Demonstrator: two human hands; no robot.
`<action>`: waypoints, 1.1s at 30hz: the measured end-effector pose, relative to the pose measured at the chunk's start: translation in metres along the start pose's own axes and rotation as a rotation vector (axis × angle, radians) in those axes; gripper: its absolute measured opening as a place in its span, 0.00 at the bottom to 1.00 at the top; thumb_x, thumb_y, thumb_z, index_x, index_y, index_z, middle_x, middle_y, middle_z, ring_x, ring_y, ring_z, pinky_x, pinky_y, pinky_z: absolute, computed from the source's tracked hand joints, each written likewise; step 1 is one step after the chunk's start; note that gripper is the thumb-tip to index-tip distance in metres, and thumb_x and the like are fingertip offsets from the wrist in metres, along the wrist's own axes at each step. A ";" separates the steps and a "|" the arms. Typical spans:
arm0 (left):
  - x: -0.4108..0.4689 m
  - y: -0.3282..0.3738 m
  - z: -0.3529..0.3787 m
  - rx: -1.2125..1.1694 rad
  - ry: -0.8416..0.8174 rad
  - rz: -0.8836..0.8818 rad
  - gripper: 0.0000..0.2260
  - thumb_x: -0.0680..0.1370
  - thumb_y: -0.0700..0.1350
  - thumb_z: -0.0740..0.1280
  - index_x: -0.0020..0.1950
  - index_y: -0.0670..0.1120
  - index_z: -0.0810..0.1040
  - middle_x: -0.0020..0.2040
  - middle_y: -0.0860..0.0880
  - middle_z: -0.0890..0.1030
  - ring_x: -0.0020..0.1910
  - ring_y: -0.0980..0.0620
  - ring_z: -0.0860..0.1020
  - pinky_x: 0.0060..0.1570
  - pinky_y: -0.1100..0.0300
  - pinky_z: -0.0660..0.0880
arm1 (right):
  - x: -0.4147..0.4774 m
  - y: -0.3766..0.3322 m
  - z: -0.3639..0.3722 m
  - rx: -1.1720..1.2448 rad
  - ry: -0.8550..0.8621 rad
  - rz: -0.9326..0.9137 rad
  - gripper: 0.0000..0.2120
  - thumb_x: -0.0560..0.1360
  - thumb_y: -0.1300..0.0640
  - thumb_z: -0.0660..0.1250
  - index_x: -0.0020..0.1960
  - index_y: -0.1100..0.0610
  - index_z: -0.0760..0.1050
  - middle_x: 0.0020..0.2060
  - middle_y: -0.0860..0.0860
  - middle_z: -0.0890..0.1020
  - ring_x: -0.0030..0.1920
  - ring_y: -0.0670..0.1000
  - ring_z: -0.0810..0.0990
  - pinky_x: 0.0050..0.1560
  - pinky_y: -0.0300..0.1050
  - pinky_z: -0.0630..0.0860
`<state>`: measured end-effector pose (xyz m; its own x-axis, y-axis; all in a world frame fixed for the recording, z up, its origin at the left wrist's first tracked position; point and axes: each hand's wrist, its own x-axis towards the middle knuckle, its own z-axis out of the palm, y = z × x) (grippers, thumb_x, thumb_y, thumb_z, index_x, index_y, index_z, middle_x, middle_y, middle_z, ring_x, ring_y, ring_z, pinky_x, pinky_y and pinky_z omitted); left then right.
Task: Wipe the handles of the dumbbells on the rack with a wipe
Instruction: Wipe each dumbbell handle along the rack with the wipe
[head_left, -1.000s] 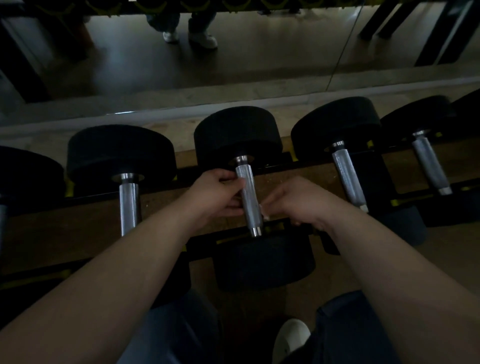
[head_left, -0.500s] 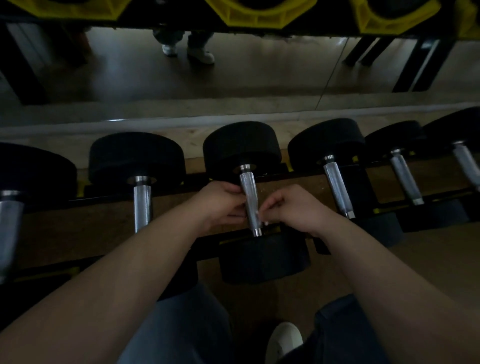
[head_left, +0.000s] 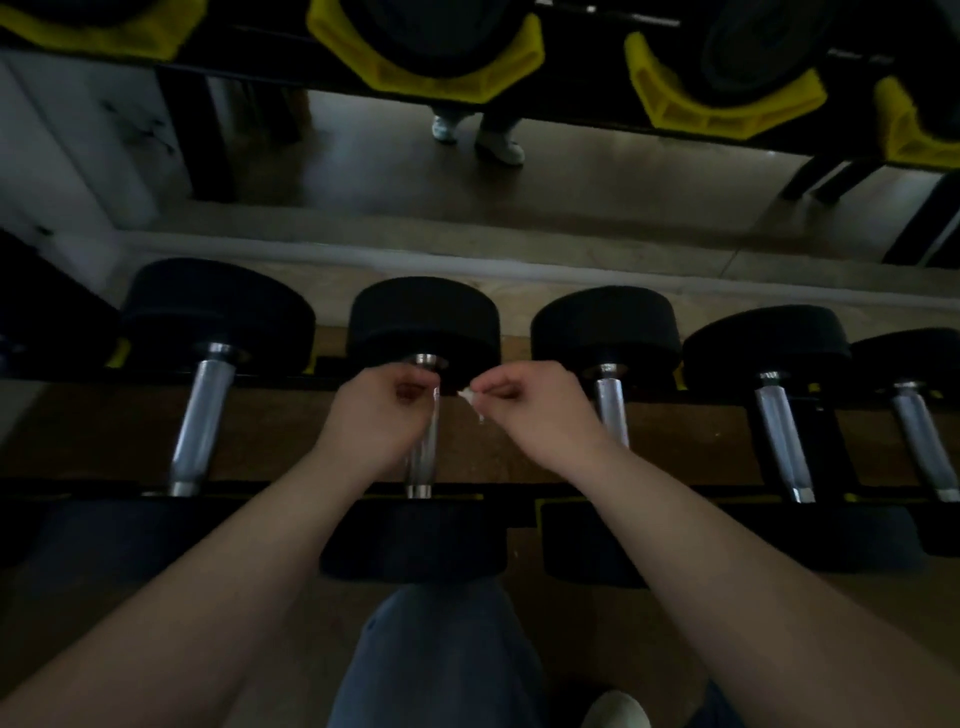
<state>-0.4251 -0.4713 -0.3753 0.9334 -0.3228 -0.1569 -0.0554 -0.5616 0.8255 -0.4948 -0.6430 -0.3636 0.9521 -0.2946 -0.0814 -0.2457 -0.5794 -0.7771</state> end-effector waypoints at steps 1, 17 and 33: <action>-0.002 -0.008 -0.004 0.019 0.035 -0.008 0.09 0.75 0.47 0.71 0.54 0.55 0.82 0.51 0.55 0.83 0.48 0.59 0.81 0.53 0.61 0.77 | 0.004 -0.006 0.010 -0.024 0.019 -0.039 0.06 0.77 0.52 0.72 0.53 0.47 0.84 0.46 0.39 0.84 0.48 0.36 0.81 0.49 0.25 0.72; -0.001 -0.023 -0.004 -0.162 -0.095 -0.146 0.22 0.76 0.36 0.61 0.66 0.53 0.79 0.53 0.50 0.83 0.45 0.53 0.82 0.39 0.64 0.78 | 0.000 -0.020 0.043 -0.493 -0.299 -0.418 0.04 0.76 0.56 0.70 0.50 0.52 0.83 0.45 0.48 0.82 0.45 0.47 0.80 0.48 0.48 0.80; -0.016 -0.023 -0.003 -0.305 -0.156 -0.277 0.28 0.76 0.28 0.60 0.71 0.51 0.74 0.52 0.45 0.83 0.45 0.50 0.82 0.38 0.63 0.79 | 0.013 -0.016 0.039 -0.518 -0.232 -0.560 0.07 0.77 0.54 0.68 0.51 0.49 0.85 0.45 0.49 0.85 0.46 0.48 0.82 0.49 0.50 0.81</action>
<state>-0.4374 -0.4514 -0.3902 0.8319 -0.3163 -0.4559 0.3187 -0.4002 0.8592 -0.4710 -0.6079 -0.3771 0.9587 0.2774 0.0630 0.2812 -0.8909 -0.3566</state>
